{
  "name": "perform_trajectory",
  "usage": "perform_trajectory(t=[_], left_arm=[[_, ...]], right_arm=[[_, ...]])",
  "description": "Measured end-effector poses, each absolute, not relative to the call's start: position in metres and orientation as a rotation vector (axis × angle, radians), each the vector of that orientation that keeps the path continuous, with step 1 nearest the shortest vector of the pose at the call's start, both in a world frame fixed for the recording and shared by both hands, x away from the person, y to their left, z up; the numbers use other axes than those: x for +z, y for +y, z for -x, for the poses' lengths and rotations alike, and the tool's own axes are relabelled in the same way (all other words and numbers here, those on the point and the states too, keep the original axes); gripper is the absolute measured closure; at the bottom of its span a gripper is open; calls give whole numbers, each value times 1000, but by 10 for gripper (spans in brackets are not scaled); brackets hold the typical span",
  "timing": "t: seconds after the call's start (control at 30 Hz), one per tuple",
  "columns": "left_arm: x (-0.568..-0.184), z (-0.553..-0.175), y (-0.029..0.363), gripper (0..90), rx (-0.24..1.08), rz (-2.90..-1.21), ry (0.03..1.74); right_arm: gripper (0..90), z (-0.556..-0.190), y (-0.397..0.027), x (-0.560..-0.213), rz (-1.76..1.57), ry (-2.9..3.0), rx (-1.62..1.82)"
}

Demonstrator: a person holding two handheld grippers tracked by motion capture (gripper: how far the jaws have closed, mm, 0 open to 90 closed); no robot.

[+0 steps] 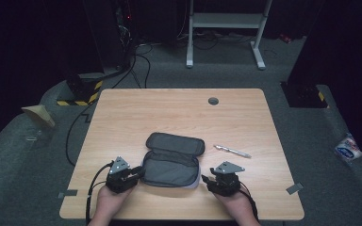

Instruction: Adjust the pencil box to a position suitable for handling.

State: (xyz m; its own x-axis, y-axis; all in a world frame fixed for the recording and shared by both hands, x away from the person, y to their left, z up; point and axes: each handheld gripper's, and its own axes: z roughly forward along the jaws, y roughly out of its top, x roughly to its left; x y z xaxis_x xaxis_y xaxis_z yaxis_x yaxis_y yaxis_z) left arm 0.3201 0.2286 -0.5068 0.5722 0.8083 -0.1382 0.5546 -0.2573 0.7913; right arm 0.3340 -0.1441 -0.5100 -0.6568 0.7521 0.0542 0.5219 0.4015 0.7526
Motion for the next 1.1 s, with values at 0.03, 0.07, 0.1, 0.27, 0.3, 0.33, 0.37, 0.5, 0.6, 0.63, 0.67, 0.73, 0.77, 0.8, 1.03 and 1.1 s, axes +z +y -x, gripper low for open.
perform_trajectory(t=[0.03, 0.07, 0.1, 0.27, 0.3, 0.33, 0.37, 0.5, 0.6, 0.63, 0.67, 0.73, 0.77, 0.8, 1.03, 1.1], left_arm=[[-507, -320, 227, 716, 374, -1953, 1087], [-507, -319, 225, 715, 370, -1955, 1082], [-507, -319, 223, 714, 363, -1958, 1078], [-508, -315, 213, 706, 348, -1968, 1048], [-508, -314, 210, 704, 351, -1972, 1042], [-508, -314, 208, 703, 352, -1975, 1037], [-508, -313, 206, 703, 353, -1979, 1029], [-507, -311, 200, 701, 361, -1992, 1005], [-508, -310, 196, 699, 354, -1985, 1003], [-508, -311, 195, 699, 350, -1983, 1002], [-508, -311, 194, 699, 350, -1979, 1001], [-508, -311, 193, 699, 354, -1984, 991], [-508, -311, 192, 699, 353, -1983, 991], [-508, -311, 192, 698, 353, -1983, 991], [-508, -311, 191, 698, 351, -1983, 986], [-509, -313, 193, 698, 348, -1979, 987]], right_arm=[[519, -335, -144, -511, -1111, 2368, 1111], [520, -335, -145, -511, -1115, 2368, 1104], [520, -335, -145, -512, -1121, 2368, 1100], [532, -338, -148, -512, -1137, 2352, 1094], [537, -339, -149, -512, -1138, 2348, 1096], [541, -339, -150, -512, -1152, 2343, 1094], [543, -340, -151, -512, -1150, 2338, 1093], [546, -344, -155, -512, -1178, 2319, 1091], [546, -346, -157, -513, -1186, 2307, 1088], [546, -347, -158, -513, -1189, 2304, 1085], [546, -348, -159, -513, -1186, 2302, 1083], [546, -349, -159, -514, -1193, 2296, 1076], [546, -350, -160, -514, -1194, 2293, 1071], [546, -350, -160, -514, -1194, 2293, 1071], [552, -350, -161, -514, -1188, 2296, 1064], [552, -349, -161, -514, -1189, 2297, 1062]])
